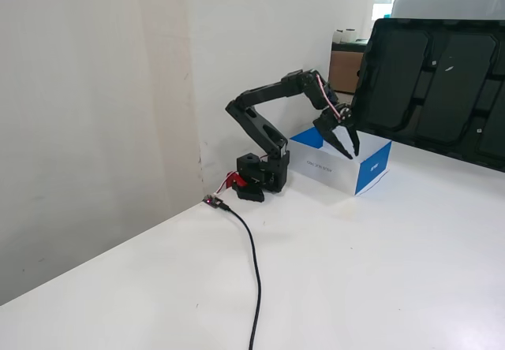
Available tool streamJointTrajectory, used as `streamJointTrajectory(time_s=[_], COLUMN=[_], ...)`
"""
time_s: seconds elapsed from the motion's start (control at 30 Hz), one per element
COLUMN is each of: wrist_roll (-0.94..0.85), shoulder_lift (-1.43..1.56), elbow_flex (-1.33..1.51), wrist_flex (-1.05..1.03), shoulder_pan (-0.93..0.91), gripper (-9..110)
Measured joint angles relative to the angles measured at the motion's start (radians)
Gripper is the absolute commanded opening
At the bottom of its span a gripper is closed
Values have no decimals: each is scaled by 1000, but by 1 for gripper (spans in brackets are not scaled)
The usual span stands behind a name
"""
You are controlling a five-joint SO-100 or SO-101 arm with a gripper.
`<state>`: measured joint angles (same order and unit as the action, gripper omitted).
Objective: Pick the gray block and keep it in the box.
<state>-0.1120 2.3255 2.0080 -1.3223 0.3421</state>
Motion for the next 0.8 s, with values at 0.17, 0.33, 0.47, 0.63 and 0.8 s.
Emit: streamJointTrajectory(time_s=[0.17, 0.33, 0.47, 0.63, 0.8], wrist_roll=[-3, 6, 21, 67, 118], shoulder_lift=[52, 71, 104, 201, 308], elbow_flex=[130, 278, 399, 548, 678], wrist_flex=[112, 222, 307, 383, 443], shoulder_pan=[-179, -252, -284, -288, -299], gripper=[0, 0, 0, 0, 0])
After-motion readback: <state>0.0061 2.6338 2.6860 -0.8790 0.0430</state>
